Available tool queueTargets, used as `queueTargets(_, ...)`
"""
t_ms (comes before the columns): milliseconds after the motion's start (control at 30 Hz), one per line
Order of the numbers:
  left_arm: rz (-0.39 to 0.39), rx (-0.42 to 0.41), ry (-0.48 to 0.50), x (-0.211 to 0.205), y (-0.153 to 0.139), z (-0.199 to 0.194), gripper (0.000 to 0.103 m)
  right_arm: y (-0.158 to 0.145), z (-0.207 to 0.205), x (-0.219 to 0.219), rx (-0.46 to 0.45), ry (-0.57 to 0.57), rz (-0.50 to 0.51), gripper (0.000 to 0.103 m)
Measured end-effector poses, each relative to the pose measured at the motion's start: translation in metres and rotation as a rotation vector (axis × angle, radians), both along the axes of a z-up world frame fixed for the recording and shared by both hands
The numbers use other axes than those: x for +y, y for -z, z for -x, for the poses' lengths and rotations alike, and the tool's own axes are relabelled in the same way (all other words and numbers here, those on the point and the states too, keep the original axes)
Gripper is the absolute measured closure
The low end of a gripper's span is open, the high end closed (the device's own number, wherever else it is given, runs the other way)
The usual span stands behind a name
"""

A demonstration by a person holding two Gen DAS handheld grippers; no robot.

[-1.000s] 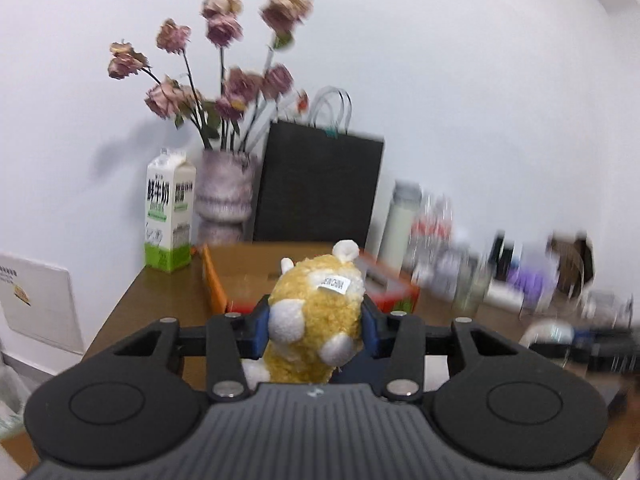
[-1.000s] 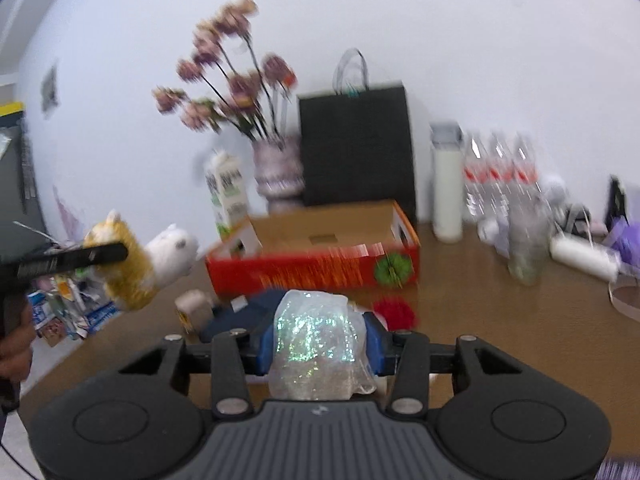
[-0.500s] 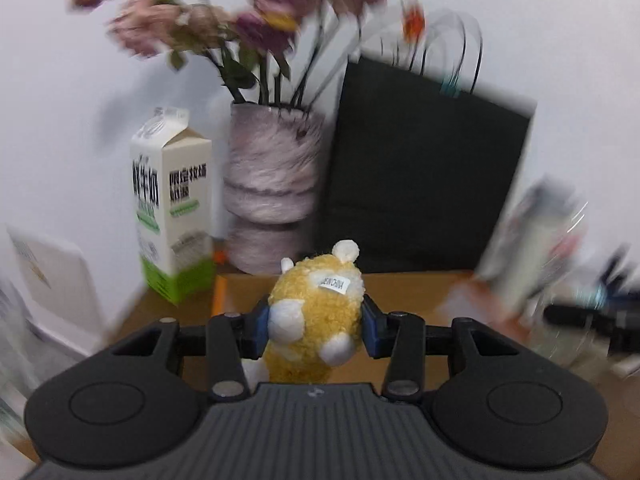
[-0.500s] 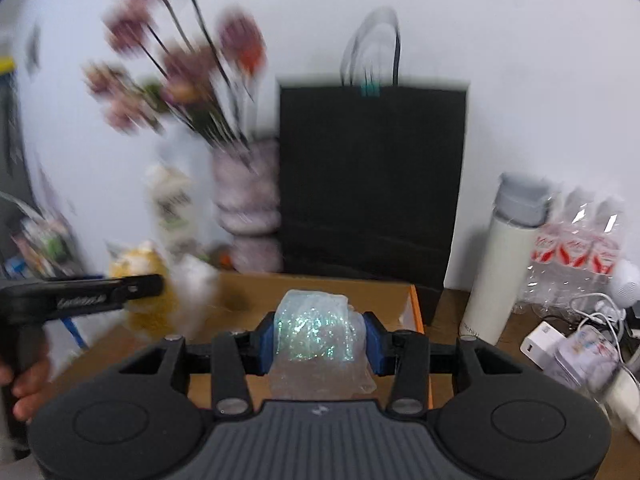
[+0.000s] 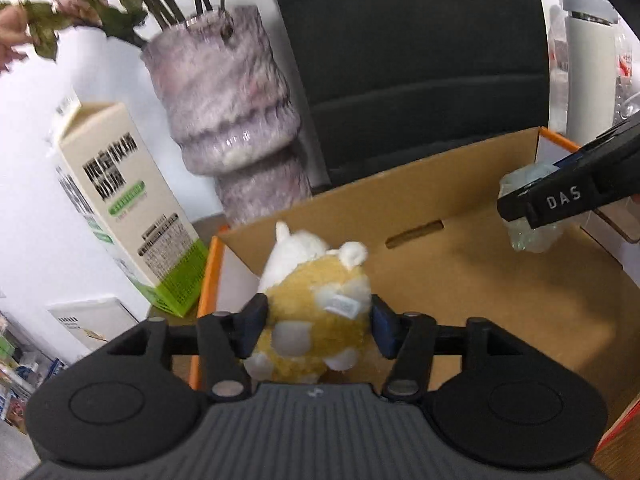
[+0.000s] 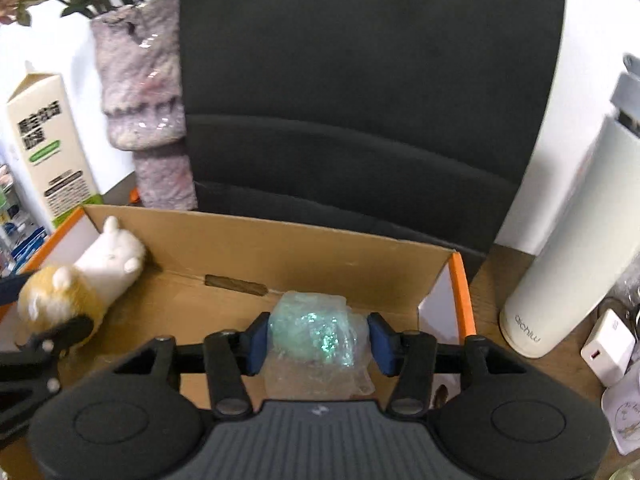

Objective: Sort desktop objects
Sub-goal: 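Carry both items over the cardboard box and open both tools to drop them, then return both tools to the table items and approach the cube and navy case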

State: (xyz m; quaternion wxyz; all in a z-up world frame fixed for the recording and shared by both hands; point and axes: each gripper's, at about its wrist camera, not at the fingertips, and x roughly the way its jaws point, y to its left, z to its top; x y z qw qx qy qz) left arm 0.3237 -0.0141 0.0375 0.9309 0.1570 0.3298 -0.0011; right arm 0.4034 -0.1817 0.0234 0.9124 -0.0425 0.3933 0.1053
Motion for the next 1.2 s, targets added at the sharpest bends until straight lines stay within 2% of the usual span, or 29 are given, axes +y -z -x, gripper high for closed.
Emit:
queueTargets(67,0.013,0.005,0.000,0.003,0.000,-0.001,0.031,0.003,0.000,-0.003,0.008,0.010,-0.012,0.042)
queueTargets(100,0.045,0.016,-0.002,0.006,-0.002,-0.001,0.028,0.003,0.002,-0.003,0.010,0.013,-0.018,0.040)
queueTargets(167,0.129,0.036,0.006,0.013,-0.009,0.000,0.017,0.004,0.006,-0.002,0.026,0.022,-0.022,0.028)
queueTargets(233,0.224,0.051,0.019,0.019,-0.020,0.005,0.008,0.001,0.012,-0.003,0.032,0.034,-0.041,0.026)
queueTargets(333,0.297,0.054,0.003,0.025,-0.042,0.013,0.004,-0.014,0.027,-0.004,0.001,0.027,-0.057,0.026)
queueTargets(600,0.378,0.061,-0.138,0.045,-0.097,0.053,0.000,-0.083,0.094,-0.014,-0.059,0.054,-0.061,0.019)
queueTargets(733,0.388,0.041,-0.142,0.050,-0.110,0.099,0.000,-0.100,0.148,-0.020,-0.091,0.042,-0.077,0.019)
queueTargets(867,0.374,-0.003,-0.097,0.050,-0.106,0.161,0.000,-0.103,0.217,-0.024,-0.144,0.012,-0.088,0.013)
queueTargets(1000,0.383,-0.034,-0.026,0.051,-0.087,0.233,0.000,-0.086,0.286,-0.029,-0.172,-0.010,-0.120,0.012)
queueTargets(1200,0.415,-0.062,-0.017,0.049,-0.049,0.325,0.000,-0.049,0.380,-0.033,-0.199,0.013,-0.125,0.011)
